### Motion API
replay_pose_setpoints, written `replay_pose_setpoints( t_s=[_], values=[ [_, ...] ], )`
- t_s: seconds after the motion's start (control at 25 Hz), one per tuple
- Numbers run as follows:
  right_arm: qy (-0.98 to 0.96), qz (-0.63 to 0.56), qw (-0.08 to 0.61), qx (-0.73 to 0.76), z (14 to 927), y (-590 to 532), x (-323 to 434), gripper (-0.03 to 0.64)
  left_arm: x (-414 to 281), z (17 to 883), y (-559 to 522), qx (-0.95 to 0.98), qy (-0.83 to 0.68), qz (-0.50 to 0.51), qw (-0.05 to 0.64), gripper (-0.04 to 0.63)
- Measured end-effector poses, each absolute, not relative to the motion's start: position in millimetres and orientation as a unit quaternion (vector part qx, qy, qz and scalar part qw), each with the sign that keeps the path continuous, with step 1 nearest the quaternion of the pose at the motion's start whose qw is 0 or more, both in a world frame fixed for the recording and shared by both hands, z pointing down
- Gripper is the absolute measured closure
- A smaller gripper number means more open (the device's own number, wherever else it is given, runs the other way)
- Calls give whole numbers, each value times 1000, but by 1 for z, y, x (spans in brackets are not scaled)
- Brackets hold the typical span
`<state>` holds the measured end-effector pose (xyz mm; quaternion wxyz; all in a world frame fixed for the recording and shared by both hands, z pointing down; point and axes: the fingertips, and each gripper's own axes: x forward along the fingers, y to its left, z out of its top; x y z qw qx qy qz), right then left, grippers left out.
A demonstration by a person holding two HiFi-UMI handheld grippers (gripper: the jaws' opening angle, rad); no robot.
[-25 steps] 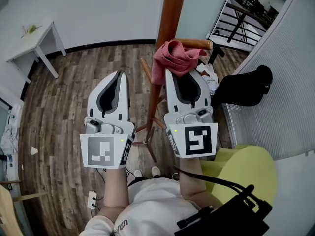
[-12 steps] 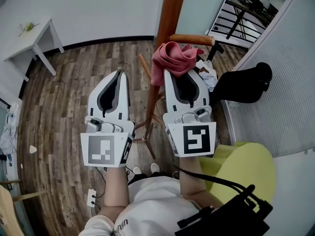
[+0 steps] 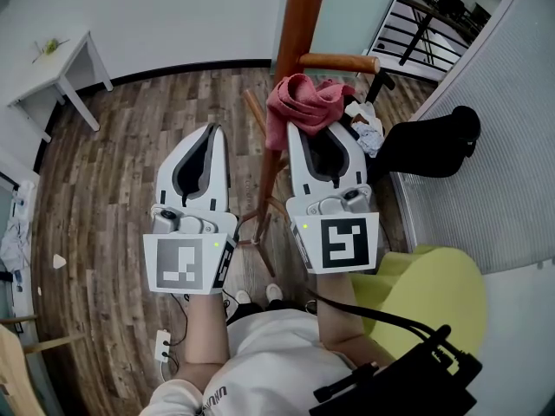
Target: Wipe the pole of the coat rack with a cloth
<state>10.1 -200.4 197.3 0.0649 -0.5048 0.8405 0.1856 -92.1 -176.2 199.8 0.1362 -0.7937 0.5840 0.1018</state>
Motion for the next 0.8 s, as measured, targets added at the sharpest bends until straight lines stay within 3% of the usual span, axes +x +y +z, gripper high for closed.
replay_pose_setpoints(
  t_s=[0.8],
  values=[
    [839, 160, 79, -513, 208, -200, 11, 538, -90, 210, -176, -799, 580, 96, 125, 585]
  ],
)
